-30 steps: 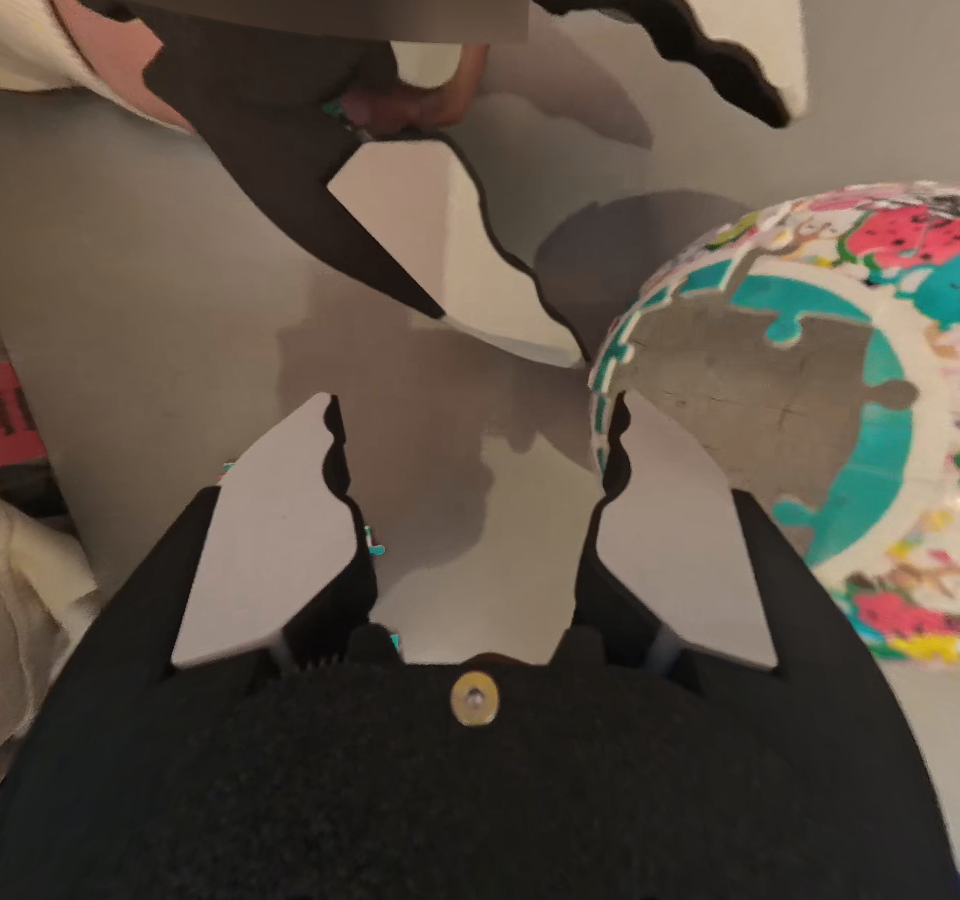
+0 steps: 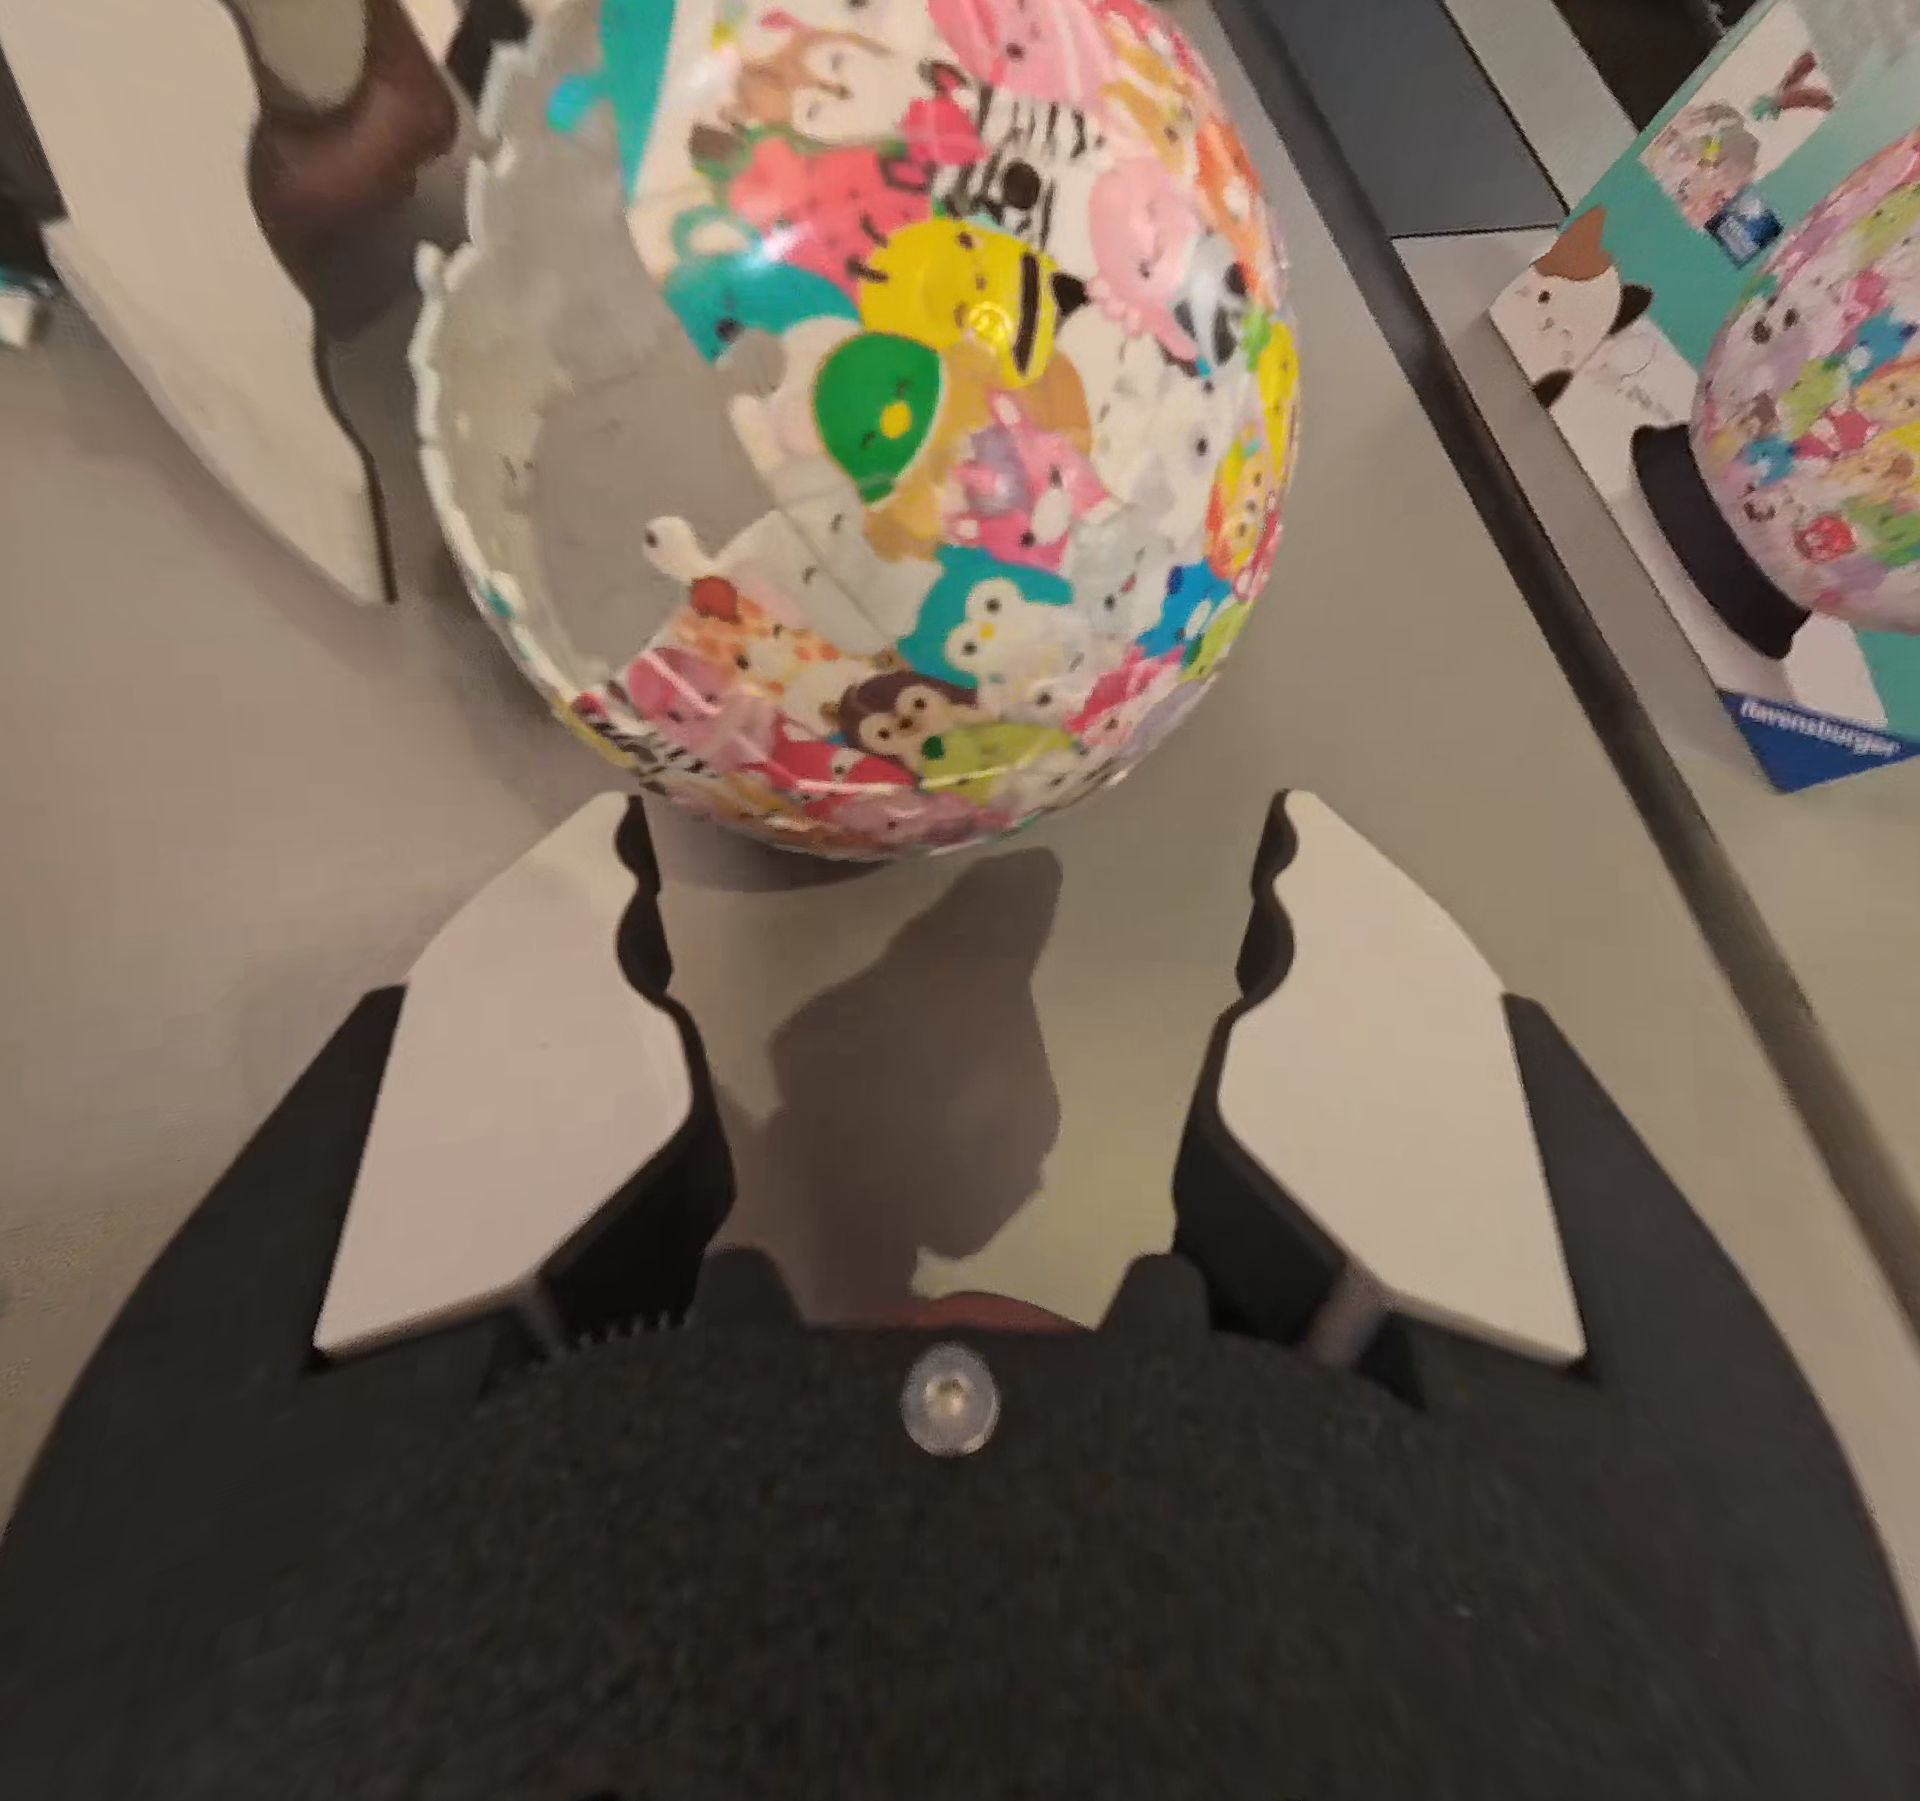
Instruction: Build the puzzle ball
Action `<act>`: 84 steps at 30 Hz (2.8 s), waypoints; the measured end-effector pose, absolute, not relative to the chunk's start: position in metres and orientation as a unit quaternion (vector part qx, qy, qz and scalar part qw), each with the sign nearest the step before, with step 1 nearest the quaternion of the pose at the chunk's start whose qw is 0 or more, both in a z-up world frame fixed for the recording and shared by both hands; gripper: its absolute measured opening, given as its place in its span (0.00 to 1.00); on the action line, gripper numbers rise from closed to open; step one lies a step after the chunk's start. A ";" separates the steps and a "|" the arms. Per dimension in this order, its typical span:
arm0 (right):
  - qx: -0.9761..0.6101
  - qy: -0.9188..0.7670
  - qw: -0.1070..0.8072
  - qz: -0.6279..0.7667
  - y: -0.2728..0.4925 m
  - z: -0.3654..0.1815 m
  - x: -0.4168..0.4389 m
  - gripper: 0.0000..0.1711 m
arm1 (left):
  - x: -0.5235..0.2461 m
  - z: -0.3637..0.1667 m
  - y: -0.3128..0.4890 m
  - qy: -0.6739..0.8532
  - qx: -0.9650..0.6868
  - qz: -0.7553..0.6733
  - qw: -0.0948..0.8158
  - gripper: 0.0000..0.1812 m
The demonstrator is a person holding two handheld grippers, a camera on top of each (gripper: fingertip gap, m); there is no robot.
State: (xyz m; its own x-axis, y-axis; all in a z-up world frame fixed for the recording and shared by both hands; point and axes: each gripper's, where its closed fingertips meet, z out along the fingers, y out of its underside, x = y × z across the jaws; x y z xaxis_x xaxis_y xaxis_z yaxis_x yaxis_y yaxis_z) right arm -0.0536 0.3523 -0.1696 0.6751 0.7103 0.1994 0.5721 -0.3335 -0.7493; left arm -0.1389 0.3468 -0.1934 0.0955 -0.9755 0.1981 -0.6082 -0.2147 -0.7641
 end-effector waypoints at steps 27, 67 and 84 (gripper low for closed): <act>-0.820 -0.401 0.362 0.188 0.360 -0.185 -0.082 0.73 | -0.135 -0.188 0.345 0.563 -0.715 -0.330 0.251 0.62; -0.834 -0.379 0.229 0.330 0.249 -0.198 -0.136 0.71 | -0.177 -0.205 0.227 0.607 -0.699 -0.331 0.183 0.65; -0.772 -0.240 0.493 0.323 0.181 -0.123 -0.115 0.39 | -0.244 -0.179 0.201 0.510 -0.736 -0.306 0.323 0.36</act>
State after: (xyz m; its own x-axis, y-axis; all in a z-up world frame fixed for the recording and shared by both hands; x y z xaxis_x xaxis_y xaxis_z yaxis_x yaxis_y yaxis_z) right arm -0.1153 0.1812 -0.1235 0.6763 0.6888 -0.2609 0.0530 -0.3988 -0.9155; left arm -0.2444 0.2006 -0.1786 0.2927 -0.9484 0.1215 -0.5528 -0.2715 -0.7878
